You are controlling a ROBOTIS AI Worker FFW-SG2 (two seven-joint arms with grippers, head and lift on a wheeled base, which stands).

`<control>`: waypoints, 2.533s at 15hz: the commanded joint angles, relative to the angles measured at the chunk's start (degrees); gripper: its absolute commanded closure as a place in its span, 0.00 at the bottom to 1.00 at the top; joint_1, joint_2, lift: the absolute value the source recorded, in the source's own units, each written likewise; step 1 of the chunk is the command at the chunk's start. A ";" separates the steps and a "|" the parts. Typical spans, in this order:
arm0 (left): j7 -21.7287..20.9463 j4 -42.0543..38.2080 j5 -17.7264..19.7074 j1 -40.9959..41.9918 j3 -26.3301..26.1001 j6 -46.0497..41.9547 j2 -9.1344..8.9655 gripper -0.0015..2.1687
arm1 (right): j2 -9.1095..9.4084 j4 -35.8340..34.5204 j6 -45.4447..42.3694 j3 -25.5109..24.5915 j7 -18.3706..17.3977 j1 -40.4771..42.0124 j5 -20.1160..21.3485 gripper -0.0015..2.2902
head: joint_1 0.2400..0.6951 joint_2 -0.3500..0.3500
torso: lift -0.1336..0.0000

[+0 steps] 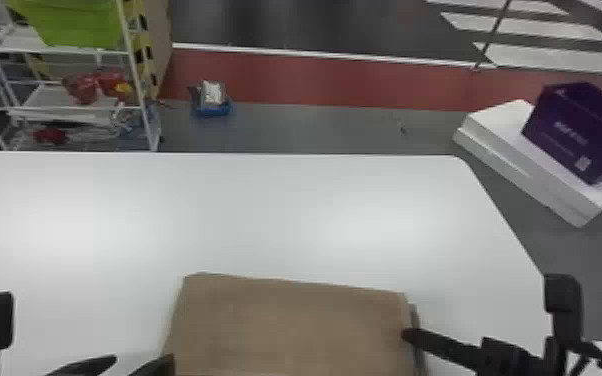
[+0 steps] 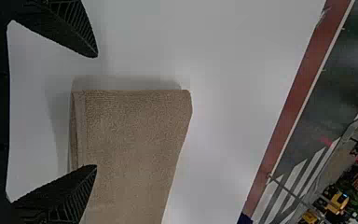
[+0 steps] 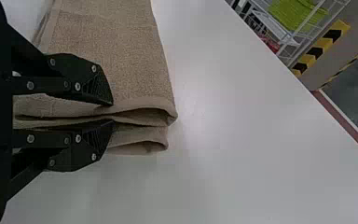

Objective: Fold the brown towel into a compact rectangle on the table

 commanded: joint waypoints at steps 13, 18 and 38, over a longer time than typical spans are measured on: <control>-1.97 1.80 -0.35 -1.28 -2.52 -6.50 -0.15 0.02 | 0.05 -1.06 -3.16 -7.05 0.95 2.37 -3.81 0.03 | 1.00 0.12 | 0.08; -5.23 2.86 1.41 -0.67 -2.25 -6.85 -0.15 0.02 | 0.05 2.10 -3.16 -2.39 -0.19 0.09 -2.41 0.06 | 1.00 0.12 | 0.08; -9.53 4.26 2.90 2.14 -4.80 -21.80 -0.15 0.04 | 0.05 6.76 -4.75 9.21 -3.45 -3.78 -1.17 0.08 | 1.00 0.34 | 0.08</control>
